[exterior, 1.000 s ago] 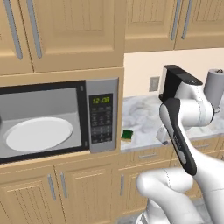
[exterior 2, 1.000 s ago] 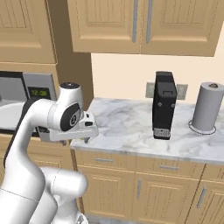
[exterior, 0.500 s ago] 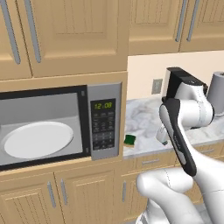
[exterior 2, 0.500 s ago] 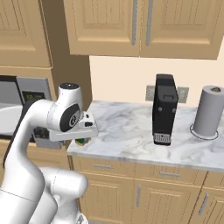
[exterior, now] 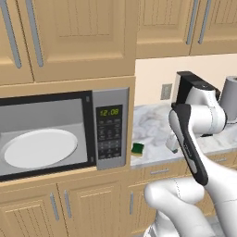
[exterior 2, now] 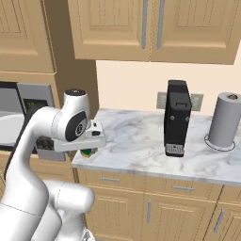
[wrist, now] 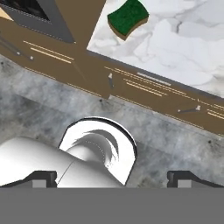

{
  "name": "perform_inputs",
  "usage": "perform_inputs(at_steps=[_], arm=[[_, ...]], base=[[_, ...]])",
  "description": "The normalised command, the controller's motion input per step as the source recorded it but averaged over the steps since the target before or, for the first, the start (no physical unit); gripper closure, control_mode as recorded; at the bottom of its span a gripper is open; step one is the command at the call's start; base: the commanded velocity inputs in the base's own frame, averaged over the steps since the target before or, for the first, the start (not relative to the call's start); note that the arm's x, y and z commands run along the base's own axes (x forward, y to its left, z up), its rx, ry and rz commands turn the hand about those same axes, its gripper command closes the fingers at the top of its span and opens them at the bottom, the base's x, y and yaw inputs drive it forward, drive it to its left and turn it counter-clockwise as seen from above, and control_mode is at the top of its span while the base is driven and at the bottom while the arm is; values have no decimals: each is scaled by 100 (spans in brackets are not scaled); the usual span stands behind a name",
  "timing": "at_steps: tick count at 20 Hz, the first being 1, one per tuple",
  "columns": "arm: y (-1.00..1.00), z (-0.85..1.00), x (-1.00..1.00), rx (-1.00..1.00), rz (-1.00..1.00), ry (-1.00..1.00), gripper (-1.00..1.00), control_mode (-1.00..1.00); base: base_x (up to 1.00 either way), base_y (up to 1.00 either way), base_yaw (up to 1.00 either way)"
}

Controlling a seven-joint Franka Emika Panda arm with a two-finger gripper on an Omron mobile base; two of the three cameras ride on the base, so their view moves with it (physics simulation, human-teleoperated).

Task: Place the sponge inside the microwave to prepare for sanitizing.

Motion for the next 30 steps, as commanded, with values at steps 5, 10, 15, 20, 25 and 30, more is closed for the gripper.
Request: perform_inputs(at_steps=[5,10,15,20,25,30], arm=[[-6,-9,13,3,-7,-3,-100,-100],[-6,-6,68,13,-43,3,-100,-100],[0,0,47,28,-48,17,-100,-100],[0,0,36,32,-52,19,-100,-100],[5,-7,68,3,-51,9,-100,-100],[15,-21,45,-8,-25,0,-100,-100]], base=[[0,0,0],[0,0,0],[0,0,0],[0,0,0],[0,0,0],[0,0,0]])
